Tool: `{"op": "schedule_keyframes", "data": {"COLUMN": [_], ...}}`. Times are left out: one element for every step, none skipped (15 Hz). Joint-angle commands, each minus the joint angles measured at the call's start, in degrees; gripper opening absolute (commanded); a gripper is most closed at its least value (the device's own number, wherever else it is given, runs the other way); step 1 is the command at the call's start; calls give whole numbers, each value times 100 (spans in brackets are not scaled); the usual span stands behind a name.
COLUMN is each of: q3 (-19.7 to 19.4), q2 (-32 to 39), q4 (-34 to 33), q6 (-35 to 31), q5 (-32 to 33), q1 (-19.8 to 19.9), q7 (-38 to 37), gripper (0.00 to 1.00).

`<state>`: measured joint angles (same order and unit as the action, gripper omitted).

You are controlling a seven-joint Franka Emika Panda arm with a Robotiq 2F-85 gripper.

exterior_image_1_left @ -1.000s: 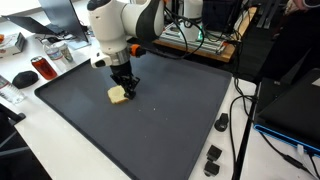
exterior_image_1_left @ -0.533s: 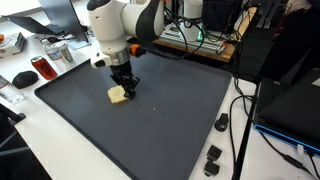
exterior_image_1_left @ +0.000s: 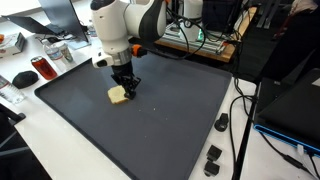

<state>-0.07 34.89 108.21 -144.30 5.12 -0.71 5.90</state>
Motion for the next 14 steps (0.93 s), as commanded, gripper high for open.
{"op": "schedule_keyframes", "data": {"q3": [-228,-268,-323,-383,-427,-488,-516,-578,-689,-784,-848,-953,-943,-948], "q2": [-327,-390,-477,-552,-623,-683,-716,-722,-678,-626,-574,-524,-507,-485], "q4": [344,377,403,417,421,395,353,296,174,44,-94,-233,-343,-444], "q6": [-122,-125,-98,-41,-6,53,95,126,212,374,589,816,1049,1273], "q5": [337,396,465,544,623,702,760,847,981,1136,1284,1484,1556,1646], "q1": [-349,-430,-534,-648,-749,-876,-975,-1099,-1276,-1446,-1593,-1757,-1822,-1892], "q7": [-513,-653,-844,-1055,-1246,-1505,-1711,-2001,-2422,-2797,-3126,-3515,-3724,-3953], "gripper": [5,5,5,5,5,5,5,5,5,5,5,5,5,5]}}
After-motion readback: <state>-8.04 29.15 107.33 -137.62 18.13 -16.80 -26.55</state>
